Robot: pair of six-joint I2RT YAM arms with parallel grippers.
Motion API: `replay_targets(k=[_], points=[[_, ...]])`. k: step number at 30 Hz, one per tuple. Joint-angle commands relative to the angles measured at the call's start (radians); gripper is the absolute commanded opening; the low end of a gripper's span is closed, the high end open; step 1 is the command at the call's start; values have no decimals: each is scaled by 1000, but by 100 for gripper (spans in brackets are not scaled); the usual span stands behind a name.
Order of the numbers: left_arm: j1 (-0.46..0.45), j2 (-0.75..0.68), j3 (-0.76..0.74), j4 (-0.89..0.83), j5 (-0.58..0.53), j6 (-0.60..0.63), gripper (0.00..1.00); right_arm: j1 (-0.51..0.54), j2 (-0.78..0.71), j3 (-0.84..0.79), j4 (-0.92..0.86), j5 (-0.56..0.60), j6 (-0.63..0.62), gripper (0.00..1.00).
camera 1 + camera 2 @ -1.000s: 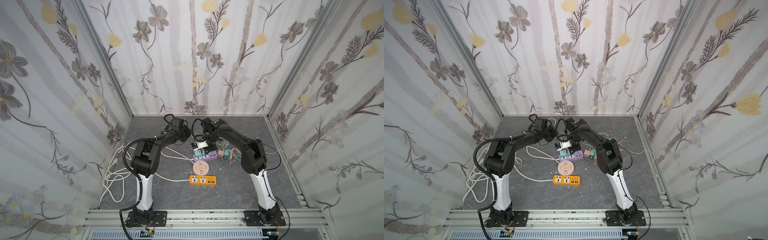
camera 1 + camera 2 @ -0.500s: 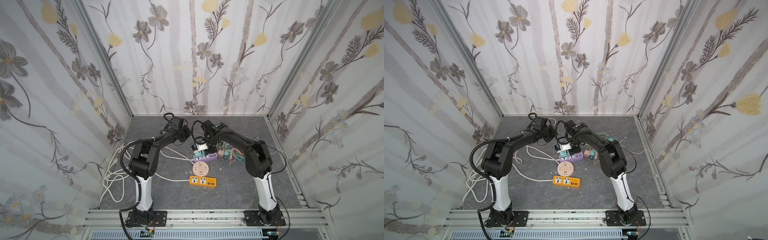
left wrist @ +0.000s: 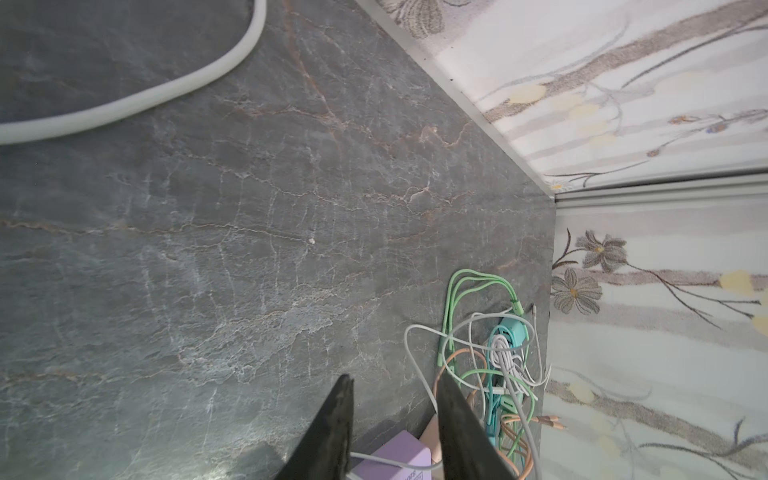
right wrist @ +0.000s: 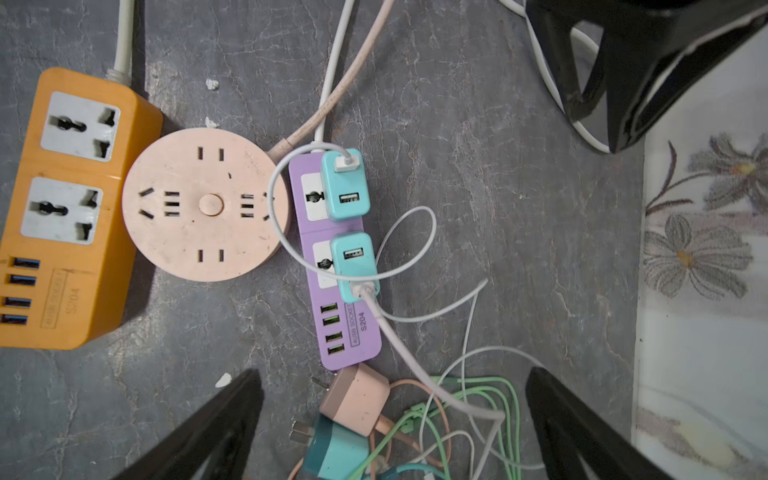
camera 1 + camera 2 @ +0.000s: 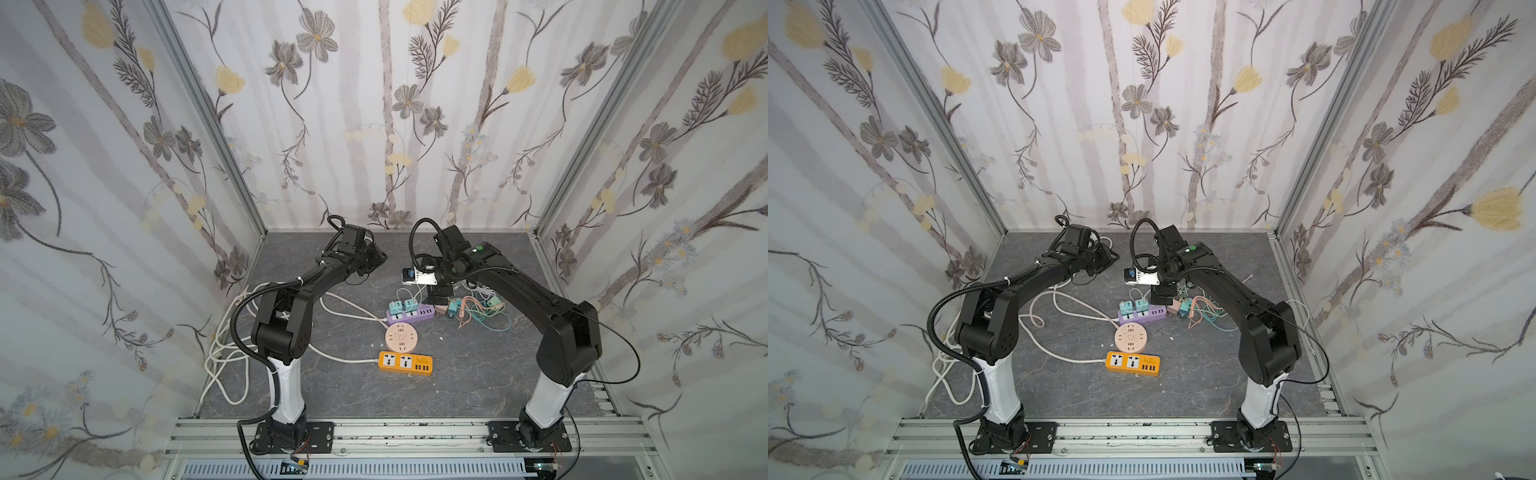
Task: Insert the plug
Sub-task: 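Press the teal charger into the purple strip and open the right gripper, then raise the right gripper off the strip while the left gripper moves over the cables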
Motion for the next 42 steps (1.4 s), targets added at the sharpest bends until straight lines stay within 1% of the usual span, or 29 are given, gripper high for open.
replay_targets(k=[1,2,3,5,7,8,9,10,11,13,14,17,19,22,26,28,30,33,34,35,36,37,39,40,41,42], points=[[-9,-30,7,-7,17,120,41,-56,-127,-116,250,-103,233,99],[-16,-35,14,-18,14,151,45,-77,-165,-162,329,-107,326,99],[-31,-41,24,-34,2,200,50,-105,-211,-218,426,-106,452,99],[-77,-57,46,-70,-58,317,61,-174,-283,-324,613,-121,709,99],[-145,-58,73,-99,-136,485,72,-252,-358,-435,805,-42,1019,99],[-174,-53,88,-109,-160,558,76,-284,-374,-466,847,-5,1107,99],[-207,-43,108,-118,-173,636,79,-317,-390,-495,869,52,1222,99],[-235,-22,138,-140,-172,702,82,-348,-400,-514,868,102,1311,99],[-256,0,174,-171,-173,754,84,-375,-407,-530,867,128,1376,99],[-299,77,303,-286,-176,830,85,-433,-415,-568,875,144,1496,99],[-318,124,378,-352,-189,852,85,-454,-417,-584,877,153,1538,99],[-360,262,585,-512,-257,912,85,-493,-411,-597,858,158,1601,99],[-385,339,694,-579,-306,955,84,-502,-399,-597,841,138,1597,99],[-414,446,844,-661,-377,1006,82,-508,-366,-585,806,77,1582,99],[-435,565,1017,-769,-432,1040,81,-511,-330,-551,757,29,1559,99],[-442,611,1069,-806,-463,1058,80,-511,-321,-547,764,10,1554,99],[-449,631,1081,-821,-496,1075,77,-511,-310,-540,767,-12,1547,98],[-452,647,1080,-826,-545,1084,69,-511,-298,-521,750,-46,1547,97],[-452,647,1080,-830,-554,1087,66,-511,-271,-515,743,-55,1547,97],[-452,648,1078,-832,-560,1088,63,-511,-263,-514,741,-60,1550,97],[-452,648,1078,-833,-564,1088,56,-511,-258,-512,742,-68,1553,97],[-452,645,1078,-833,-568,1087,45,-511,-256,-512,744,-74,1555,97],[-452,633,1078,-828,-560,1076,19,-511,-250,-510,744,-87,1556,96],[-451,621,1078,-820,-551,1066,8,-511,-247,-507,743,-94,1553,96],[-451,609,1076,-810,-546,1053,2,-511,-244,-504,738,-101,1549,96],[-449,592,1067,-793,-541,1038,0,-511,-241,-498,732,-108,1541,95]])
